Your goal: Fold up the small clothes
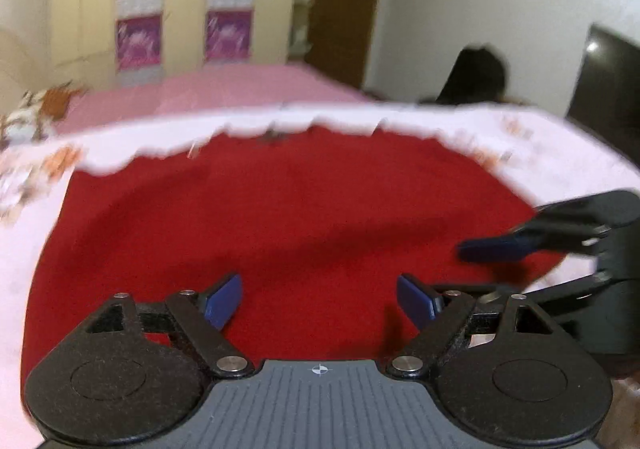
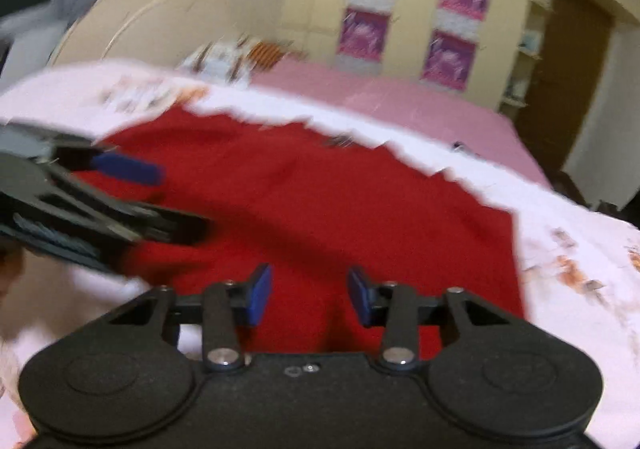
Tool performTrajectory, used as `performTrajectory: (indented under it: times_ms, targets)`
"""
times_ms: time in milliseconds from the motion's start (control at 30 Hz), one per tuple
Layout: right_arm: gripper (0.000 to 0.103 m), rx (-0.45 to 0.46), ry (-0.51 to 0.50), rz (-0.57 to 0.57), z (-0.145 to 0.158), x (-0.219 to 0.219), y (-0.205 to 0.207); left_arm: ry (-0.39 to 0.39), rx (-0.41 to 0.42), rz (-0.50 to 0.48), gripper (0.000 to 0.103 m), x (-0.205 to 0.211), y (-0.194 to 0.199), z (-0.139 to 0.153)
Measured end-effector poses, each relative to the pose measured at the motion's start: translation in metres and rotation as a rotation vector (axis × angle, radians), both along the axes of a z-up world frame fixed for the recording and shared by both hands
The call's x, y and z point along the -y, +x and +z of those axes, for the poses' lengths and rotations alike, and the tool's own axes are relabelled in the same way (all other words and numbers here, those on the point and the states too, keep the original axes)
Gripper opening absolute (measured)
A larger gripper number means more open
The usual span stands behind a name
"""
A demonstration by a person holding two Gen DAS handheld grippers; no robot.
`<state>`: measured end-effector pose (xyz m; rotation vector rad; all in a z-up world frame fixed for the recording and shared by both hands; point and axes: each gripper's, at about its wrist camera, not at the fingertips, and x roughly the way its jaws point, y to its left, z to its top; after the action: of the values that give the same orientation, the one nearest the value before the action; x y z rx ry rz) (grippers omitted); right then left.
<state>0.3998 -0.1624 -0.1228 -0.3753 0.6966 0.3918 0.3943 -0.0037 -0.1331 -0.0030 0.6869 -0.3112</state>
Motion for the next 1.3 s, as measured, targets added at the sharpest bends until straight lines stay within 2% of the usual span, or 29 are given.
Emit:
performTrajectory:
  times_ms: [33, 100, 167, 200, 267, 333, 400, 467, 500, 533, 567, 600, 667, 733, 767, 833, 867, 900, 967, 1033, 1100, 1167, 1200, 1233, 1267, 1300]
  targets:
    - [0.037, 0.011, -0.037, -0.011, -0.006, 0.005, -0.004, 0.013, -0.007, 0.003, 0.084, -0.006, -0.006, -0.005]
    - [0.04, 0.023, -0.022, -0.047, -0.002, 0.031, -0.019, 0.023, 0.0, 0.01, 0.084, -0.027, -0.021, -0.006]
    - [0.043, -0.009, 0.032, -0.107, 0.001, 0.068, -0.023, 0.039, -0.006, 0.017, 0.084, -0.04, -0.029, -0.005]
    - [0.043, -0.025, 0.02, -0.145, 0.0, 0.082, -0.022, 0.049, -0.013, 0.02, 0.084, -0.043, -0.029, -0.003]
    - [0.042, -0.009, -0.005, -0.15, 0.001, 0.093, -0.029, 0.036, -0.012, 0.042, 0.084, -0.043, -0.026, 0.004]
    - [0.03, -0.02, 0.029, -0.176, 0.013, 0.094, -0.026, -0.002, 0.023, 0.072, 0.084, -0.046, -0.024, 0.014]
    - [0.029, 0.053, 0.126, -0.202, 0.032, 0.089, -0.031, -0.034, 0.049, 0.106, 0.084, -0.049, -0.021, 0.02]
    - [0.027, 0.093, 0.158, -0.223, 0.043, 0.087, -0.026, -0.033, 0.027, 0.119, 0.084, -0.051, -0.017, 0.015]
    - [0.026, 0.085, 0.138, -0.235, 0.04, 0.089, -0.022, -0.01, -0.009, 0.129, 0.084, -0.053, -0.013, 0.005]
    - [0.026, 0.039, 0.085, -0.262, 0.027, 0.091, -0.015, 0.007, -0.059, 0.149, 0.084, -0.058, -0.011, -0.006]
    - [0.026, -0.043, 0.028, -0.305, 0.003, 0.1, -0.016, -0.02, -0.036, 0.16, 0.084, -0.063, -0.015, -0.008]
    - [0.026, -0.015, 0.074, -0.297, -0.002, 0.108, -0.02, -0.034, -0.052, 0.17, 0.084, -0.065, -0.015, -0.005]
    - [0.025, -0.044, 0.095, -0.312, 0.005, 0.114, -0.016, -0.042, -0.037, 0.187, 0.084, -0.064, -0.015, 0.007]
    - [0.027, 0.006, 0.143, -0.31, 0.018, 0.11, -0.017, -0.089, 0.02, 0.18, 0.084, -0.059, -0.012, 0.018]
    - [0.027, 0.046, 0.168, -0.298, 0.027, 0.102, -0.018, -0.09, 0.045, 0.173, 0.084, -0.052, -0.007, 0.021]
    - [0.032, 0.114, 0.181, -0.277, 0.032, 0.088, -0.016, -0.056, 0.029, 0.153, 0.084, -0.041, 0.005, 0.014]
    - [0.032, 0.119, 0.15, -0.272, 0.028, 0.08, -0.008, -0.03, -0.01, 0.151, 0.084, -0.038, 0.013, 0.005]
    - [0.032, 0.093, 0.102, -0.275, 0.02, 0.074, 0.002, 0.005, -0.088, 0.16, 0.084, -0.037, 0.02, -0.004]
    - [0.03, -0.034, 0.027, -0.318, -0.006, 0.077, 0.027, 0.009, -0.066, 0.156, 0.084, -0.037, 0.024, 0.001]
    - [0.026, -0.025, 0.099, -0.329, 0.006, 0.089, 0.031, -0.049, -0.015, 0.167, 0.084, -0.038, 0.029, 0.013]
    - [0.03, 0.067, 0.157, -0.324, 0.018, 0.088, 0.039, -0.055, 0.023, 0.157, 0.084, -0.032, 0.042, 0.019]
    - [0.032, 0.116, 0.202, -0.304, 0.021, 0.084, 0.053, -0.028, -0.023, 0.165, 0.084, -0.03, 0.062, 0.005]
    - [0.034, 0.099, 0.197, -0.293, 0.014, 0.081, 0.06, -0.03, -0.049, 0.171, 0.084, -0.034, 0.069, -0.004]
    - [0.033, 0.037, 0.144, -0.304, -0.003, 0.083, 0.073, -0.045, -0.035, 0.162, 0.084, -0.039, 0.069, -0.005]
    - [0.034, -0.017, 0.14, -0.346, -0.016, 0.095, 0.084, -0.067, -0.049, 0.152, 0.084, -0.044, 0.069, 0.0]
    - [0.032, -0.03, 0.236, -0.352, -0.015, 0.113, 0.087, -0.087, -0.038, 0.149, 0.084, -0.048, 0.069, 0.007]
